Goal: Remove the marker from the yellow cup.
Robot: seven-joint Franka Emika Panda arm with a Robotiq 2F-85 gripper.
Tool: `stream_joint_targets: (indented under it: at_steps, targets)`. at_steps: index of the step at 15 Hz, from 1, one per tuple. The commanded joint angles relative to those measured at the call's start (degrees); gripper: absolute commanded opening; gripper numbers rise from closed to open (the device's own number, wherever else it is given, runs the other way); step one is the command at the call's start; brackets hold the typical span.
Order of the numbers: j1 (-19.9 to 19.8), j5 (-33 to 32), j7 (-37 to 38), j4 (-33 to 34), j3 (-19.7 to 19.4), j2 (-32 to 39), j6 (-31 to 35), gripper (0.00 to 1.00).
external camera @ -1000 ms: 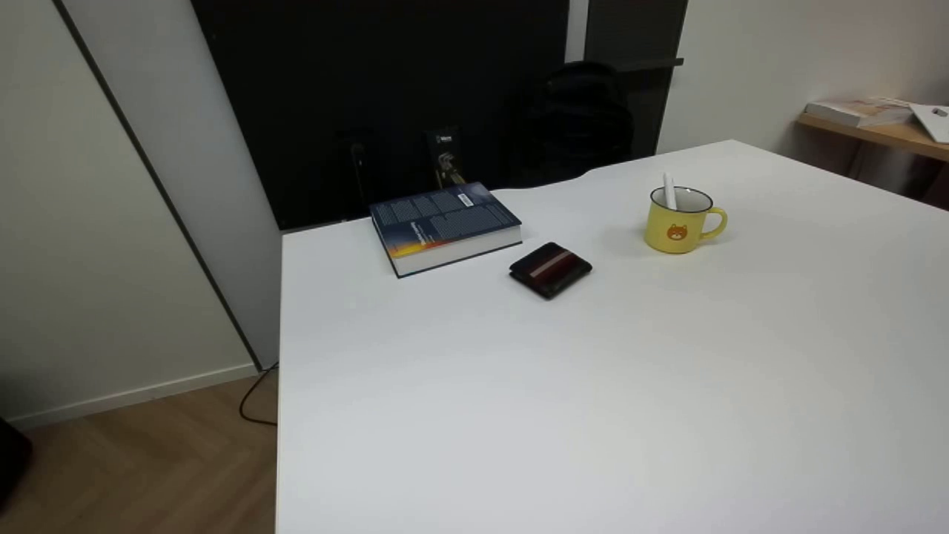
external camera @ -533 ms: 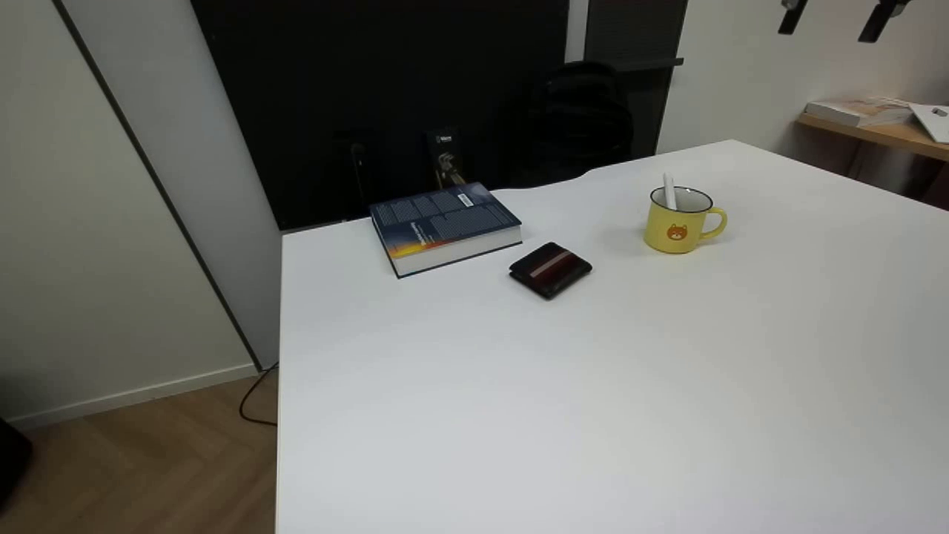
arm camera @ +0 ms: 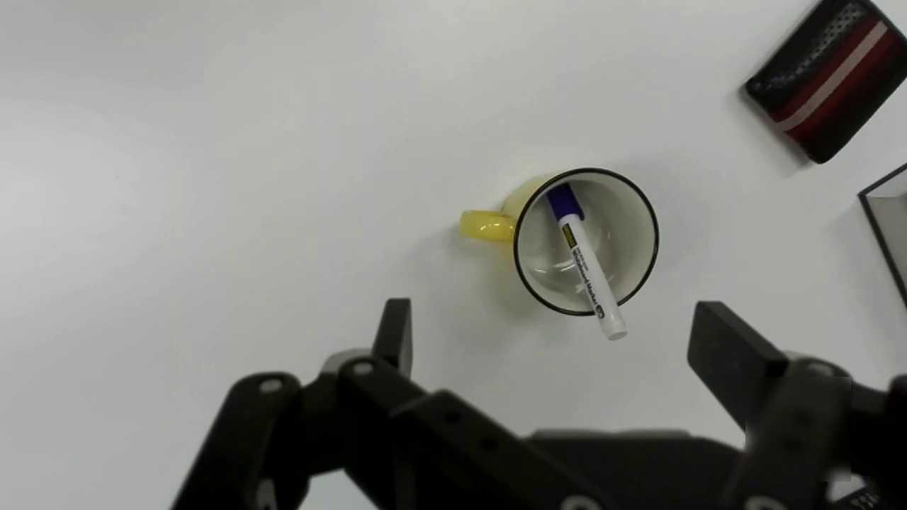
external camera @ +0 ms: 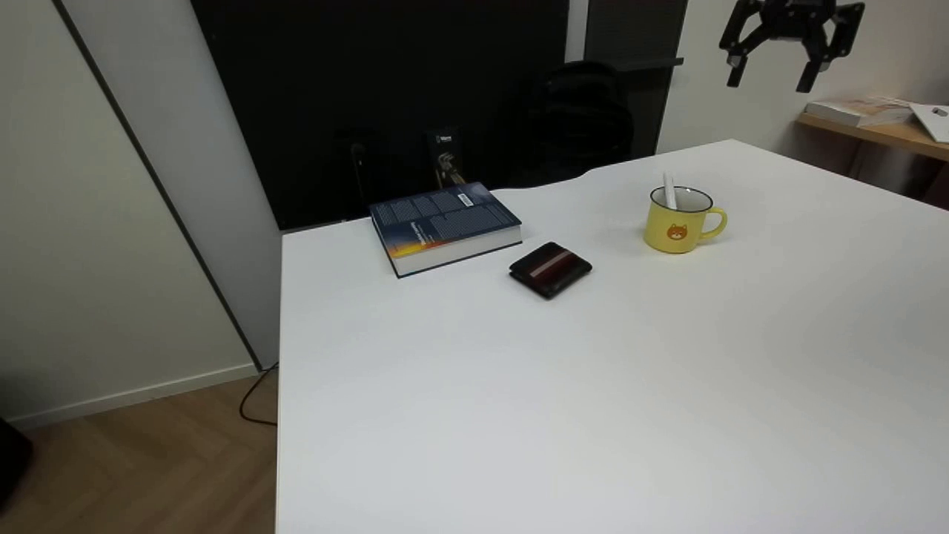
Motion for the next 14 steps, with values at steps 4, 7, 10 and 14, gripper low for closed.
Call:
stream_joint_targets:
  at_steps: [4, 7, 10, 14]
  targets:
    - [-1.0, 1.2, 3.7, 21.9, 0.1, 15.7, -10.7, 1.0]
    - [-0.9, 1.3, 5.7, 30.1, 0.1, 21.6, -14.9, 1.0]
    - [-0.7, 1.4, 8.2, 37.6, 0.4, 26.9, -19.0, 1.0]
    - [-0.6, 1.5, 7.9, 35.9, 0.5, 26.4, -19.4, 1.0]
